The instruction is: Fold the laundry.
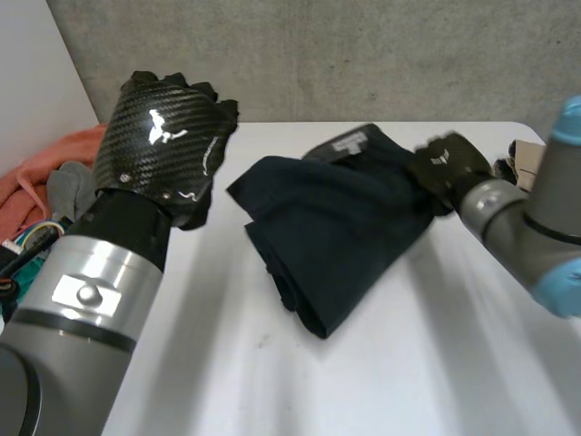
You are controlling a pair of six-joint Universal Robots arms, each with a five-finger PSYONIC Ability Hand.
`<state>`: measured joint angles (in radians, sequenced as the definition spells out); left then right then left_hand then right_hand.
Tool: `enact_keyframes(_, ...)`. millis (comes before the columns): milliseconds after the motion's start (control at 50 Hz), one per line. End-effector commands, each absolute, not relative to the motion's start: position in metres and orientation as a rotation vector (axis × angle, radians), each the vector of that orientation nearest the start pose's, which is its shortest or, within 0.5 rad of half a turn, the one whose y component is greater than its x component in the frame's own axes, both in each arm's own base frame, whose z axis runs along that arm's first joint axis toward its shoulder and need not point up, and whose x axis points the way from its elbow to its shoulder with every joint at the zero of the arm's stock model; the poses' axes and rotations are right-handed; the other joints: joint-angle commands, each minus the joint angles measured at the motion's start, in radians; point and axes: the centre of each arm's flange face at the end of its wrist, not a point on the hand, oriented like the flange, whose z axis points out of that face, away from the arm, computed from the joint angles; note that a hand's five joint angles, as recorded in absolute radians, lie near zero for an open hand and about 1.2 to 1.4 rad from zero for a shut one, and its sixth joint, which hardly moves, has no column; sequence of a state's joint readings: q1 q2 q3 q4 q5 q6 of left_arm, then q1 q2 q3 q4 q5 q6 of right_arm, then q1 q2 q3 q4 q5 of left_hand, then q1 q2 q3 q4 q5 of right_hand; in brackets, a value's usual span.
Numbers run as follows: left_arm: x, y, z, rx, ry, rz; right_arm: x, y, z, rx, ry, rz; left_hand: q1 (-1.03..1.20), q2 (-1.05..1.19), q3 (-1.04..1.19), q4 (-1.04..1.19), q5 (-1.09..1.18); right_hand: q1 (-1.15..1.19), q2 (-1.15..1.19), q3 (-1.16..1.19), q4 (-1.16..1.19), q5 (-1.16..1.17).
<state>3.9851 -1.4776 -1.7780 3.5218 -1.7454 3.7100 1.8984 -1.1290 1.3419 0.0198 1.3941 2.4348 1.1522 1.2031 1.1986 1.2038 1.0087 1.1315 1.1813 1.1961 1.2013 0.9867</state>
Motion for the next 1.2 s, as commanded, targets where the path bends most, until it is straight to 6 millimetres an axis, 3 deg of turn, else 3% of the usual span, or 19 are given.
enact_keyframes(20,-0.289,-0.167,0.289,0.996,1.766,-2.450,0.232,-0.246,0.204,-1.427,2.453,-1.362,0.244,0.193,0.198,0.192,0.213,0.265,0.215,0.200,0.195,0.235)
enact_keyframes(100,-0.290,-0.174,0.278,1.013,1.798,-2.407,0.234,-0.224,0.219,-1.241,2.451,-1.348,0.244,0.193,0.198,0.192,0.213,0.265,0.215,0.200,0.195,0.235)
enact_keyframes(160,-0.289,-0.181,0.272,1.006,1.816,-2.377,0.247,-0.204,0.226,-1.173,2.356,-1.308,0.244,0.193,0.198,0.192,0.213,0.265,0.215,0.200,0.195,0.235)
enact_keyframes(200,-0.287,-0.186,0.270,0.993,1.822,-2.362,0.251,-0.201,0.226,-1.150,2.333,-1.297,0.244,0.193,0.198,0.192,0.213,0.265,0.215,0.200,0.195,0.235)
enact_keyframes(300,-0.285,-0.187,0.267,0.991,1.841,-2.340,0.255,-0.209,0.239,-1.132,2.241,-1.459,0.244,0.193,0.198,0.192,0.213,0.216,0.167,0.152,0.147,0.187)
enact_keyframes(340,-0.286,-0.183,0.264,1.010,1.857,-2.327,0.257,-0.211,0.239,-1.135,2.220,-1.493,-0.179,-0.230,-0.226,-0.231,-0.211,0.088,0.038,0.023,0.018,0.058)
enact_keyframes(360,-0.286,-0.181,0.261,1.024,1.869,-2.314,0.258,-0.211,0.238,-1.141,2.215,-1.497,-0.332,-0.383,-0.379,-0.384,-0.363,-0.076,-0.126,-0.141,-0.146,-0.106)
enact_keyframes(380,-0.287,-0.178,0.260,1.040,1.879,-2.306,0.259,-0.213,0.238,-1.158,2.205,-1.519,-0.459,-0.510,-0.505,-0.510,-0.490,-0.453,-0.502,-0.517,-0.522,-0.482)
enact_keyframes(420,-0.289,-0.166,0.253,1.096,1.958,-2.258,0.258,-0.215,0.233,-1.207,2.229,-1.521,-0.650,-0.701,-0.697,-0.702,-0.682,-0.649,-0.699,-0.714,-0.719,-0.679)
enact_keyframes(560,-0.277,-0.152,0.235,1.056,2.291,-2.084,0.257,-0.217,0.241,-1.326,2.212,-1.603,-0.739,-0.790,-0.785,-0.791,-0.770,-0.768,-0.817,-0.832,-0.837,-0.797)
enact_keyframes(660,-0.260,-0.145,0.224,0.898,2.586,-1.886,0.257,-0.213,0.272,-1.403,2.078,-1.778,-0.730,-0.781,-0.777,-0.782,-0.761,-0.773,-0.823,-0.838,-0.843,-0.803)
enact_keyframes(760,-0.250,-0.145,0.213,0.807,2.689,-1.793,0.265,-0.216,0.281,-1.534,1.941,-1.862,-0.727,-0.778,-0.774,-0.779,-0.758,-0.779,-0.829,-0.844,-0.849,-0.809)
enact_keyframes(900,-0.243,-0.140,0.198,0.788,2.756,-1.698,0.300,-0.220,0.247,-1.754,1.664,-1.749,-0.710,-0.761,-0.756,-0.761,-0.741,-0.765,-0.814,-0.829,-0.834,-0.794)
enact_keyframes(1020,-0.253,-0.133,0.191,0.816,2.881,-1.669,0.319,-0.224,0.215,-1.936,1.446,-1.698,-0.648,-0.699,-0.695,-0.700,-0.679,-0.703,-0.753,-0.768,-0.773,-0.733)
enact_keyframes(1200,-0.265,-0.134,0.169,0.854,2.961,-1.586,0.335,-0.224,0.186,-2.035,1.333,-1.632,-0.619,-0.670,-0.665,-0.670,-0.650,-0.682,-0.732,-0.747,-0.752,-0.712)
